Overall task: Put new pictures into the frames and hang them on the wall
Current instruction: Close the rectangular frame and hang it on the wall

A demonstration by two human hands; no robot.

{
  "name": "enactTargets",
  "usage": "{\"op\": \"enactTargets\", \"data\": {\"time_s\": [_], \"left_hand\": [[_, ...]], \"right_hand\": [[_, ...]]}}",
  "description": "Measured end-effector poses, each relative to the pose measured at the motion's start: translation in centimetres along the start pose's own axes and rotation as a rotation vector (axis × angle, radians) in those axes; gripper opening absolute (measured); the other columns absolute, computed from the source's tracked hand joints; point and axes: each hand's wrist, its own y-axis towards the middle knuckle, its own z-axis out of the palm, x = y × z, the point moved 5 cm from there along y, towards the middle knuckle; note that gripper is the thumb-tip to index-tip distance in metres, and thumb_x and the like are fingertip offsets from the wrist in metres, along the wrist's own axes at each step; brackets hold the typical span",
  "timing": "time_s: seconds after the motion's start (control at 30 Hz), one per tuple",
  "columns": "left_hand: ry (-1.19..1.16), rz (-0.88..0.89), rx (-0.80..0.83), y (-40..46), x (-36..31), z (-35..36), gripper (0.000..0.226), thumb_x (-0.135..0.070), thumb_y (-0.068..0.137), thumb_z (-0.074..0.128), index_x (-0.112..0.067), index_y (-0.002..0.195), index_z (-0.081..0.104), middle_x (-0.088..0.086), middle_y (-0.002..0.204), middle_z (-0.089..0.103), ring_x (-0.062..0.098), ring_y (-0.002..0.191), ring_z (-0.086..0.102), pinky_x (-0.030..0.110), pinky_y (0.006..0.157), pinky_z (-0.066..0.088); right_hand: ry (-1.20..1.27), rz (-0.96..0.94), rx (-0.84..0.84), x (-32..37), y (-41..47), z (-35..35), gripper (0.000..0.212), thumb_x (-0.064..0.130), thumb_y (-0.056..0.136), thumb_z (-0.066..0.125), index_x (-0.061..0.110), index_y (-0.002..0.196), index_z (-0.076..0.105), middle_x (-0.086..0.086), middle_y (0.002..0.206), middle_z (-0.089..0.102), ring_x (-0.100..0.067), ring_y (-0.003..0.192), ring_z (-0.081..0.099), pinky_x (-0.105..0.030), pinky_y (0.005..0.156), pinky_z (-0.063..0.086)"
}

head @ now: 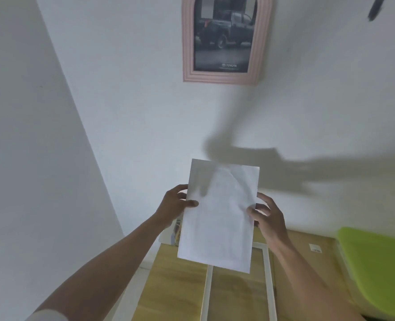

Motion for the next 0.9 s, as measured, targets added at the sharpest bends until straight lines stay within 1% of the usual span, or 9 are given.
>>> {"op": "enactTargets", "data": {"time_s": [0.1, 0.23, 0.33, 0.43, 0.53, 0.63, 0.7, 0.8, 0.9], "left_hand": [[0.022, -0.066, 0.03, -0.6, 3.0, 1.4, 0.056, 0.007, 0.072, 0.073, -0.02, 0.12, 0.064, 0.011, 0.091, 0.072, 0.023, 0.077, 0.071, 0.032, 0.066, 0.055], [-0.003, -0.128, 0.05, -1.4, 6.4, 3.5, 0.058, 0.014, 0.071, 0.071, -0.016, 0.12, 0.064, 0.013, 0.093, 0.072, 0.026, 0.082, 0.071, 0.043, 0.072, 0.06], [0.03, -0.173, 0.059, -1.8, 9.1, 4.8, 0.06, 0.012, 0.071, 0.073, -0.018, 0.122, 0.062, 0.019, 0.099, 0.071, 0.027, 0.085, 0.071, 0.04, 0.069, 0.06], [0.173, -0.186, 0.075, -2.1, 12.0, 6.1, 0.06, 0.007, 0.074, 0.074, -0.016, 0.128, 0.06, 0.013, 0.089, 0.071, 0.023, 0.081, 0.07, 0.031, 0.065, 0.055], [0.397, -0.196, 0.09, -2.8, 14.8, 7.4, 0.056, 0.002, 0.075, 0.075, -0.018, 0.126, 0.061, 0.004, 0.079, 0.067, 0.02, 0.075, 0.068, 0.037, 0.067, 0.058], [0.519, -0.228, 0.08, -3.5, 16.6, 8.8, 0.057, 0.001, 0.077, 0.074, -0.017, 0.129, 0.058, -0.001, 0.075, 0.063, 0.006, 0.066, 0.06, 0.018, 0.054, 0.046], [0.572, -0.233, 0.072, -3.7, 17.5, 9.5, 0.062, 0.001, 0.077, 0.074, -0.015, 0.134, 0.055, -0.003, 0.072, 0.06, 0.002, 0.063, 0.056, 0.013, 0.051, 0.04], [0.664, -0.263, 0.057, -3.9, 18.6, 10.0, 0.056, 0.0, 0.078, 0.072, -0.014, 0.13, 0.056, -0.001, 0.076, 0.063, 0.014, 0.07, 0.064, 0.029, 0.064, 0.055], [0.781, -0.258, 0.052, -4.1, 19.4, 10.3, 0.04, -0.006, 0.077, 0.07, -0.016, 0.114, 0.061, 0.002, 0.091, 0.067, 0.023, 0.083, 0.067, 0.04, 0.072, 0.059]], "right_hand": [[-0.023, 0.045, -0.057, -2.5, -0.6, -1.8, 0.048, 0.009, 0.083, 0.073, 0.036, 0.122, 0.061, -0.002, 0.1, 0.074, -0.021, 0.097, 0.07, -0.041, 0.083, 0.058], [-0.15, 0.16, 0.028, -6.0, -2.6, -3.2, 0.062, 0.013, 0.084, 0.075, 0.04, 0.133, 0.049, -0.001, 0.108, 0.071, -0.01, 0.09, 0.072, -0.024, 0.069, 0.055], [-0.229, 0.248, 0.062, -9.1, -3.9, -4.3, 0.077, 0.003, 0.08, 0.073, 0.041, 0.139, 0.042, -0.006, 0.111, 0.069, -0.016, 0.089, 0.073, -0.029, 0.07, 0.057], [-0.292, 0.289, 0.0, -11.5, -5.1, -5.9, 0.075, -0.001, 0.078, 0.067, 0.04, 0.137, 0.046, -0.006, 0.106, 0.07, -0.018, 0.086, 0.073, -0.031, 0.07, 0.059], [-0.389, 0.336, 0.003, -14.2, -6.1, -7.1, 0.074, 0.003, 0.076, 0.066, 0.041, 0.137, 0.049, 0.001, 0.104, 0.071, -0.013, 0.085, 0.073, -0.037, 0.077, 0.061], [-0.528, 0.367, 0.035, -16.1, -6.9, -8.0, 0.07, 0.011, 0.077, 0.065, 0.042, 0.137, 0.047, 0.007, 0.1, 0.072, -0.009, 0.084, 0.071, -0.026, 0.069, 0.057], [-0.595, 0.368, 0.049, -17.1, -7.1, -8.3, 0.066, 0.013, 0.08, 0.064, 0.037, 0.139, 0.046, 0.009, 0.102, 0.07, -0.008, 0.086, 0.069, -0.02, 0.064, 0.052], [-0.697, 0.353, 0.062, -18.2, -7.1, -8.2, 0.062, 0.013, 0.084, 0.064, 0.029, 0.141, 0.046, 0.011, 0.105, 0.068, -0.006, 0.089, 0.066, -0.02, 0.067, 0.051], [-0.901, 0.3, 0.1, -19.0, -6.9, -8.2, 0.059, 0.023, 0.085, 0.065, 0.026, 0.141, 0.047, 0.008, 0.109, 0.062, -0.011, 0.094, 0.062, -0.031, 0.084, 0.053]]}}
